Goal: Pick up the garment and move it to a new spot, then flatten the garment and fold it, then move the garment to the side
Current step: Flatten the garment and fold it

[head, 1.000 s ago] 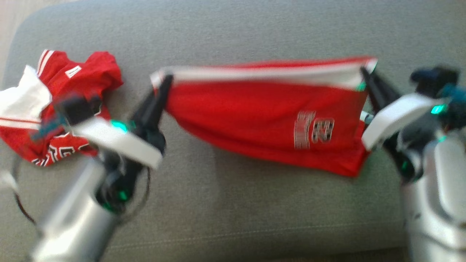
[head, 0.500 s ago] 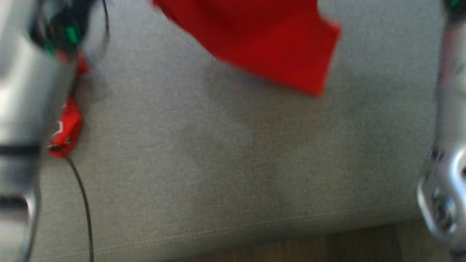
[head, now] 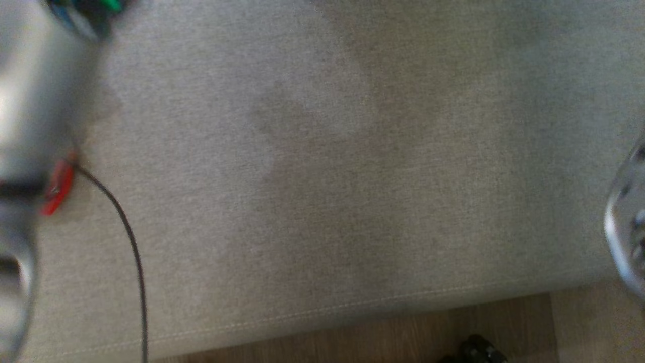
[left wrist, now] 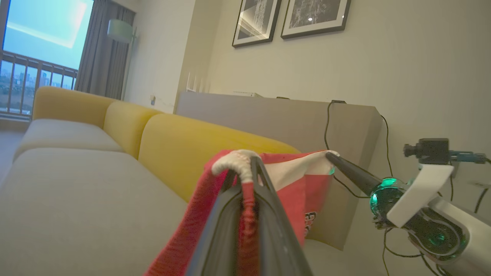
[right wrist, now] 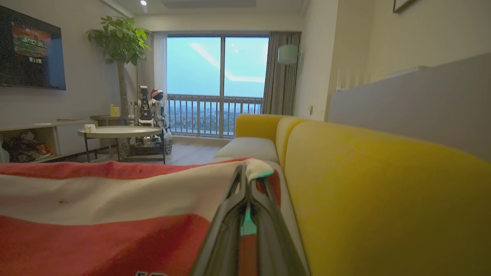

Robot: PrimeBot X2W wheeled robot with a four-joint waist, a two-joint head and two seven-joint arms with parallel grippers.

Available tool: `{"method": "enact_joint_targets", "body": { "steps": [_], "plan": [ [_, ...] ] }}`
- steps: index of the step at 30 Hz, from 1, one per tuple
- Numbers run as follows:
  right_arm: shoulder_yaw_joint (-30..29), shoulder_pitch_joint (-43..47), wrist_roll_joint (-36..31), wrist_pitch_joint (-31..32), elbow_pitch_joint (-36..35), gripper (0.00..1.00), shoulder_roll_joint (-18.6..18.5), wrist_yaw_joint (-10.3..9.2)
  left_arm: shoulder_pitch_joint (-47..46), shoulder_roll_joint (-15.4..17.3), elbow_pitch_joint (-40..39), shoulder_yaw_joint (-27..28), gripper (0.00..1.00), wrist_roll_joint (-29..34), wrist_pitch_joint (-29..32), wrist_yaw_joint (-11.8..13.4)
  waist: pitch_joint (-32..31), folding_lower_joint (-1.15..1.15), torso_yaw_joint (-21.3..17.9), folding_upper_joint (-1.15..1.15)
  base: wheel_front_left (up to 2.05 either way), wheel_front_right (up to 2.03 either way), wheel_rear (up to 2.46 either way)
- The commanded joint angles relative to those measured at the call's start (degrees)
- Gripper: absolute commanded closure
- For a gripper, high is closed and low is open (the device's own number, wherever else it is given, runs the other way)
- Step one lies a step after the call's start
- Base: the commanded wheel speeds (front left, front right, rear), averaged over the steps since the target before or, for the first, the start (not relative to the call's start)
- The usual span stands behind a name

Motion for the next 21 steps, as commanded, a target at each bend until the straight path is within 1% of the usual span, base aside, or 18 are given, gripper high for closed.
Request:
{"method": "enact_joint_targets", "body": {
  "steps": [1,3,5,8,11,16,19,21],
  "plan": [
    [0.1,3.3,1.4,2.2,-2.5,1.0,1.1,-0.02,2.3,2.4,-3.3,1.6,1.0,-0.5,-0.2,-0.4,-0.7,-0.02,0.6,0.0,0.0,0.0,0.0],
    [-0.1,10.0,3.4,6.4,-4.9,1.0,0.6,-0.02,8.7,2.7,-6.7,1.2,1.0,-0.7,-0.2,-0.4,-1.1,-0.02,1.1,0.0,0.0,0.0,0.0],
    [1.2,18.1,5.3,10.9,-8.6,1.0,0.0,-0.02,15.1,3.1,-10.0,0.6,1.0,-0.8,-0.3,-0.4,-1.6,-0.02,1.4,0.0,0.0,0.0,0.0],
    [4.0,31.0,9.1,16.3,-16.1,1.0,-0.7,-0.02,24.9,3.6,-14.0,1.2,1.0,-1.2,-0.3,-0.4,-3.0,-0.02,1.2,0.0,0.0,0.0,0.0],
    [5.2,43.0,13.0,20.3,-24.4,1.0,-0.8,-0.02,33.5,4.5,-18.4,2.2,1.0,-0.4,-0.3,-0.4,-4.4,-0.02,0.8,0.0,0.0,0.0,0.0],
    [4.9,59.1,21.1,24.0,-35.5,1.0,-0.6,-0.02,46.8,3.7,-24.0,6.5,1.0,0.1,-0.3,-0.4,-7.7,-0.02,0.5,0.0,0.0,0.0,0.0],
    [3.4,66.3,24.7,24.4,-40.6,1.0,-0.9,-0.02,53.2,4.2,-27.0,7.4,1.0,1.9,-0.3,-0.4,-9.5,-0.02,0.4,0.0,0.0,0.0,0.0],
    [2.7,70.4,26.4,24.6,-43.4,1.0,-1.3,-0.02,56.6,5.0,-28.7,6.9,1.0,3.5,-0.3,-0.4,-10.4,-0.02,0.6,0.0,0.0,0.0,0.0]
  ]
}}
